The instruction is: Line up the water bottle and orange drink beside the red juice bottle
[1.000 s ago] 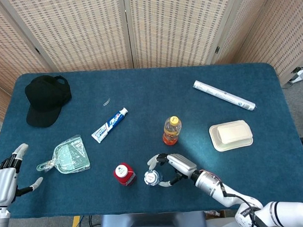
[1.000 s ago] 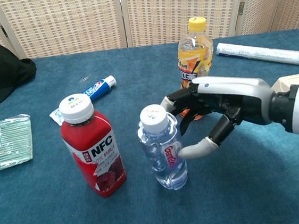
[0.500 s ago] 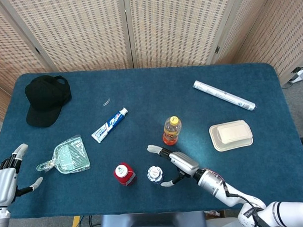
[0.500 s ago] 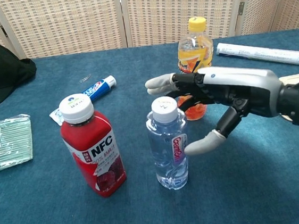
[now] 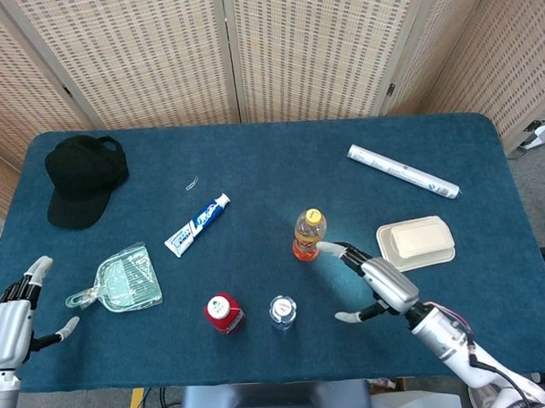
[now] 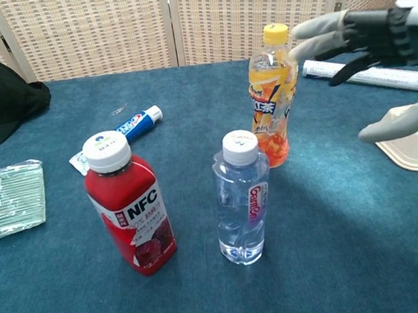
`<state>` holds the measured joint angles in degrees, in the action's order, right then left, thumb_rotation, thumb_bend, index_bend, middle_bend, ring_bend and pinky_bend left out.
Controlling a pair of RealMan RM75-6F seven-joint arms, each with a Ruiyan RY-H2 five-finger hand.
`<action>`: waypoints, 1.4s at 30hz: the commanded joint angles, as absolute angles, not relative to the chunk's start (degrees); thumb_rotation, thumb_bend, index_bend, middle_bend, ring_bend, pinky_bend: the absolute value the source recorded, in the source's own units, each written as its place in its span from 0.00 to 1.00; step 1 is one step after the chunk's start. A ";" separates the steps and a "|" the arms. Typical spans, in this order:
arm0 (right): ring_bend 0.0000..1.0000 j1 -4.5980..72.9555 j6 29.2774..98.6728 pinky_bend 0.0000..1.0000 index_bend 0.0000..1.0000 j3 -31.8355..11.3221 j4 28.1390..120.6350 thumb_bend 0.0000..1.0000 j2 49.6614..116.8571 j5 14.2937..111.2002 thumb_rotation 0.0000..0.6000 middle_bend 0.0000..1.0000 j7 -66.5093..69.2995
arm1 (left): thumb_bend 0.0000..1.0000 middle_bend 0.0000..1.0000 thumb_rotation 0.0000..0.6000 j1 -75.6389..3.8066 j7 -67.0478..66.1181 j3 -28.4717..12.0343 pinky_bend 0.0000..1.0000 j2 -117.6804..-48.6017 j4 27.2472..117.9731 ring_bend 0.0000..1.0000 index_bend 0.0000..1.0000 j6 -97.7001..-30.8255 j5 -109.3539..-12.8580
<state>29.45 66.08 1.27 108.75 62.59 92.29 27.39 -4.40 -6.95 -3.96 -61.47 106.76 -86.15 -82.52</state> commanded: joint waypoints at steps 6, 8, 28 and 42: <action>0.04 24.23 73.83 0.18 0.01 -1.24 111.55 0.10 59.47 87.60 1.00 0.11 23.79 | 0.15 0.08 1.00 -4.86 -7.54 -3.91 0.18 -61.81 107.08 0.17 0.13 -85.66 -82.90; 0.04 24.44 73.13 0.18 0.01 -2.71 111.49 0.09 59.81 84.51 1.00 0.11 23.66 | 0.15 0.08 1.00 -4.88 -7.55 -3.86 0.18 -61.81 107.26 0.17 0.13 -85.73 -83.14; 0.04 35.09 54.84 0.18 0.03 -11.62 98.81 0.06 73.68 66.20 1.00 0.11 19.90 | 0.15 0.08 1.00 -4.16 -7.61 -3.29 0.18 -61.47 107.54 0.17 0.13 -86.21 -82.95; 0.07 39.90 48.23 0.18 0.24 -14.61 88.27 0.27 82.99 63.40 1.00 0.21 21.17 | 0.15 0.08 1.00 -3.91 -7.80 -3.35 0.18 -60.93 107.84 0.17 0.13 -86.48 -82.68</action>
<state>39.57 48.34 -14.19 88.98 82.29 63.54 20.92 -3.91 -7.80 -3.35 -60.93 107.83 -86.48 -82.68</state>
